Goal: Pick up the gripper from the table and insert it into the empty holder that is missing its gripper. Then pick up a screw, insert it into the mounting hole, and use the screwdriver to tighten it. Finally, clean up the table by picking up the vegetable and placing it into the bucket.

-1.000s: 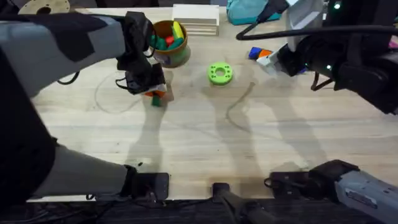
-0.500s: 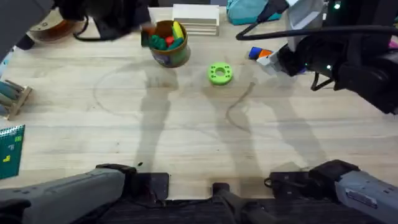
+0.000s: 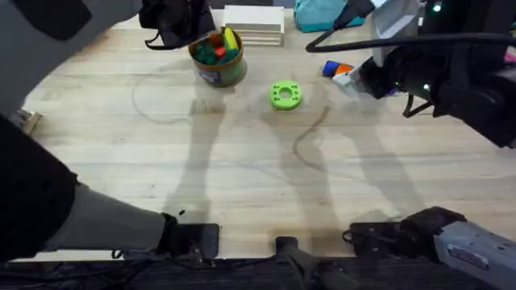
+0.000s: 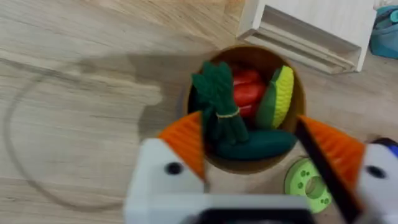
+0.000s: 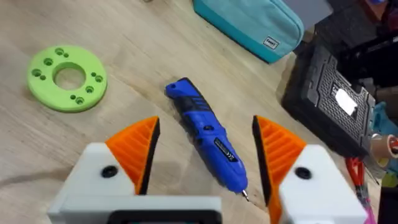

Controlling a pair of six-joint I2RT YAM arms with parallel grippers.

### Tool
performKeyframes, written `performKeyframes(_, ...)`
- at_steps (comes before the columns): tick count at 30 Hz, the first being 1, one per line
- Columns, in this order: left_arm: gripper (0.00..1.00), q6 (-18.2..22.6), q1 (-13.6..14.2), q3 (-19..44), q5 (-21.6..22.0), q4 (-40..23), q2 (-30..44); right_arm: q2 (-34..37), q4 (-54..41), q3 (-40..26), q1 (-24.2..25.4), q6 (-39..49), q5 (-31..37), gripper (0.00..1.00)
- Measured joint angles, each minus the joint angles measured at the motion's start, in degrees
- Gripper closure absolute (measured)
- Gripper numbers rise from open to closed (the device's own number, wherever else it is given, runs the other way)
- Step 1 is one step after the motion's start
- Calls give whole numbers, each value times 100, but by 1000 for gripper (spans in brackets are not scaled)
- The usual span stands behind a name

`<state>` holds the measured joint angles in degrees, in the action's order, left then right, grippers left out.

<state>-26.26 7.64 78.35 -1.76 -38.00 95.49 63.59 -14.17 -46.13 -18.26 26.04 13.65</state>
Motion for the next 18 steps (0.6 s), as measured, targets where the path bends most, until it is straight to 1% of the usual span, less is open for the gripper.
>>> performKeyframes(2, 391, -11, 4, 0, 0, 9, -10, 0, 0, 0, 0, 8, 0, 151)
performKeyframes(4, 93, -20, 4, 0, -1, 9, -10, 0, 0, 0, 0, 11, 0, 151)
performKeyframes(5, 34, -36, 4, 0, -7, 9, -10, 0, 1, 0, 0, 9, 0, 151)
performKeyframes(7, 17, -23, 4, 0, -20, 9, -14, 0, 0, 0, 0, 9, 0, 151)
performKeyframes(8, 15, 177, 4, 3, -202, -131, -71, -18, -3, 0, -9, 3, 2, 151)
performKeyframes(12, 14, 410, 4, 37, -511, -629, -382, -372, -28, 0, -107, -115, 0, 151)
performKeyframes(14, 14, 645, 4, 73, -606, -888, -671, -679, -44, 0, -151, -282, 0, 151)
performKeyframes(18, 14, 1399, 4, 223, -696, -1789, -1454, -1242, -345, -27, -162, -805, 0, 150)
